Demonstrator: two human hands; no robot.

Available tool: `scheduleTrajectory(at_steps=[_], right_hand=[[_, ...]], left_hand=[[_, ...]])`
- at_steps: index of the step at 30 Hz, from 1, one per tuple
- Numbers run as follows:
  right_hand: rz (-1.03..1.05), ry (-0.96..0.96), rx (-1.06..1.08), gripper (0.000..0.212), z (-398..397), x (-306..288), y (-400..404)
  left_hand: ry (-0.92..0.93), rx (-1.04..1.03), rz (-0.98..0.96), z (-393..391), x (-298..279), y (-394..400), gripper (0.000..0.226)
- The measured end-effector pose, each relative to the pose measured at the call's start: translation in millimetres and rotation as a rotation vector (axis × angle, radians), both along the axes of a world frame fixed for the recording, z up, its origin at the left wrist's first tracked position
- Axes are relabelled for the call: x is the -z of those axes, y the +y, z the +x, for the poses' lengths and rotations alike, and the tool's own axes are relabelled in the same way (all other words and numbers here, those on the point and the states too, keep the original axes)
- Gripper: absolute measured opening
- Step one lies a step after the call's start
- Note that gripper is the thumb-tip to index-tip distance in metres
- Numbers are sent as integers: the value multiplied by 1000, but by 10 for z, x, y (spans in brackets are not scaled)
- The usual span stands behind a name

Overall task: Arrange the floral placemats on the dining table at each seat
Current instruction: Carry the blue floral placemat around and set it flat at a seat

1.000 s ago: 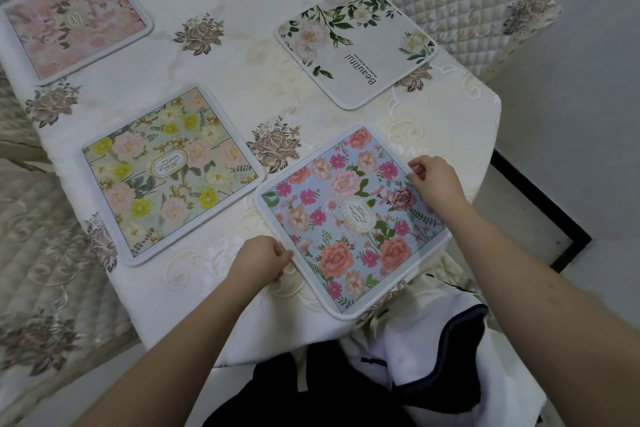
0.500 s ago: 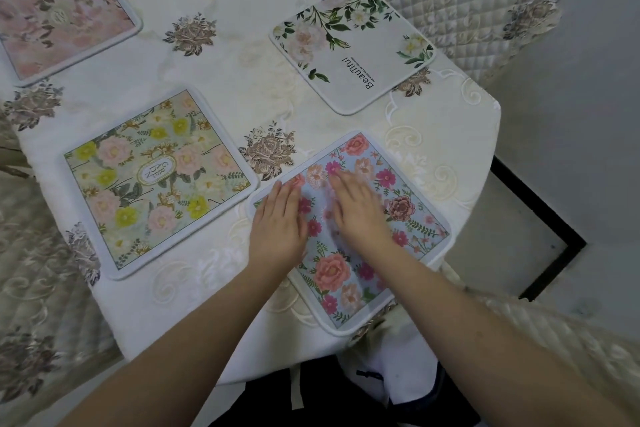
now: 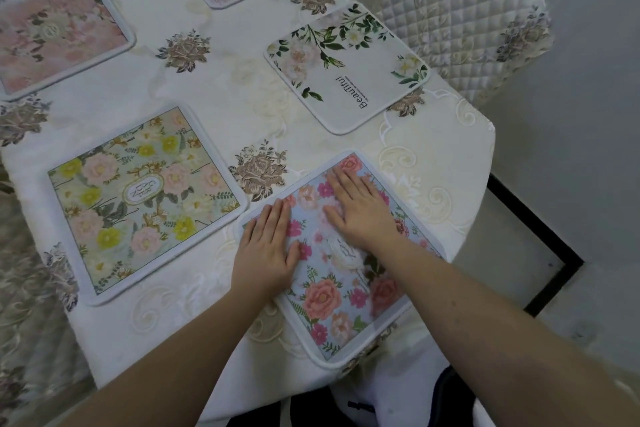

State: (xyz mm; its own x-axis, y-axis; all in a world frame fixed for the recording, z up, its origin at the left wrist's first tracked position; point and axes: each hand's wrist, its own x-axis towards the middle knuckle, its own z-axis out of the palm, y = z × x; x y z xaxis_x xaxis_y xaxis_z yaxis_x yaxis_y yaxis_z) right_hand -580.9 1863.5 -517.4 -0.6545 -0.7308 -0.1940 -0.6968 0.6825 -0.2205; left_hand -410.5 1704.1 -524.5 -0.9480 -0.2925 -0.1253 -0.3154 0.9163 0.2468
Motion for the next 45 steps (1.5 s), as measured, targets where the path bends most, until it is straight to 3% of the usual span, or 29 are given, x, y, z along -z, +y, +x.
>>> scheduleTrajectory(at_steps=[7,12,19,23,26,33,38,45], right_hand=[[-33,-3,148,69,-363,12,215],[-74,-53,256,61,-208,-92,166],[-209,-115,203,58,875,-183,219],[-208,-185,221,55,1084,-154,341],[-130,-93,162,55,1077,-33,515],[-28,55,214,62,852,1,848],[1,50,342,66,553,-3,1143],[-42,32,428,61,387,-18,1219]], left_hand=[[-48,6,-47,154,-20,-281,69],[-45,28,-132,182,-36,-304,66],[78,155,-16,412,-245,536,59],[26,140,110,593,-136,977,59],[-19,184,46,668,-58,1113,63],[-37,264,-1,684,-58,1032,72],[-68,359,-3,694,-55,838,86],[-85,379,-48,785,-50,298,84]])
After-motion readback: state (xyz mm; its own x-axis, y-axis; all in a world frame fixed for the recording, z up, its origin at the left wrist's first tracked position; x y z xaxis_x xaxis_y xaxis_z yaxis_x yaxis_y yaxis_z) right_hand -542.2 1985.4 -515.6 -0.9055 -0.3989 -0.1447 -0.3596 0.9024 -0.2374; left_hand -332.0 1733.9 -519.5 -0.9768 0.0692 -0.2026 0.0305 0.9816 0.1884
